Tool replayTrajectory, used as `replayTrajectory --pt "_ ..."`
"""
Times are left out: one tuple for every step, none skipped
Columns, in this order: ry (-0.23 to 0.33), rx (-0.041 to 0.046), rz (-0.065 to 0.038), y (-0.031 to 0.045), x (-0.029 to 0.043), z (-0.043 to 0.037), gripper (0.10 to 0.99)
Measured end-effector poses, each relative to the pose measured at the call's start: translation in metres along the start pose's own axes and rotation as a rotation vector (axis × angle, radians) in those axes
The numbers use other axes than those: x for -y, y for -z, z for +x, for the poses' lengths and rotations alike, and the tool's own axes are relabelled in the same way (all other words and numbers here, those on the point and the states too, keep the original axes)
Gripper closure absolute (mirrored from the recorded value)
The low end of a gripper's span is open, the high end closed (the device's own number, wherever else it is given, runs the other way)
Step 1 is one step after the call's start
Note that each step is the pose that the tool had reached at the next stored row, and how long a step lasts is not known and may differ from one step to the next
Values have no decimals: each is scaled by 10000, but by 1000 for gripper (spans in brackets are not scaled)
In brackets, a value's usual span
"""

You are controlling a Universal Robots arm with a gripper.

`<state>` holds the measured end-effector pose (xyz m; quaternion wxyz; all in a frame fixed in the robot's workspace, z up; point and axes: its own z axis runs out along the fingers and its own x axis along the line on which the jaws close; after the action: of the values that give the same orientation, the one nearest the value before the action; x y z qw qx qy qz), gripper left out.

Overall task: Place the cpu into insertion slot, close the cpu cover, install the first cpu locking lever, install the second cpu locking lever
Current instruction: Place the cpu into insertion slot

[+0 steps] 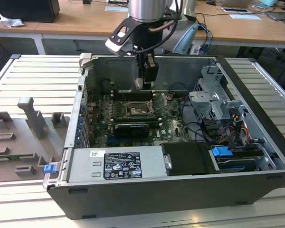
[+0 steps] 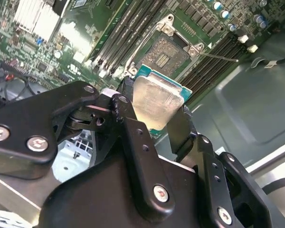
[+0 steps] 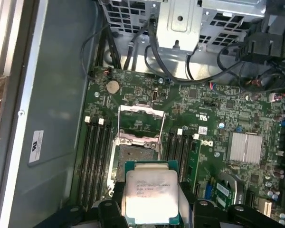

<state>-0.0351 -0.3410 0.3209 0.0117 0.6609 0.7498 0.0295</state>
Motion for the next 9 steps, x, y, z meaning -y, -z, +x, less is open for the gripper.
replayTrajectory --pt "-30 2 1 -17 1 -1 561" --pt "-64 3 2 -44 3 -1 561" --pt "-85 4 3 -63 4 -1 561" --pt "-112 7 4 -93 5 -2 561" --pt "-154 9 9 -127 8 -3 561" --pt "-219 11 13 -155 9 -3 561" --pt "-303 15 15 -169 10 -4 561" --pt "-494 26 15 -187 11 -4 561" --pt "-657 36 13 -199 11 -5 561"
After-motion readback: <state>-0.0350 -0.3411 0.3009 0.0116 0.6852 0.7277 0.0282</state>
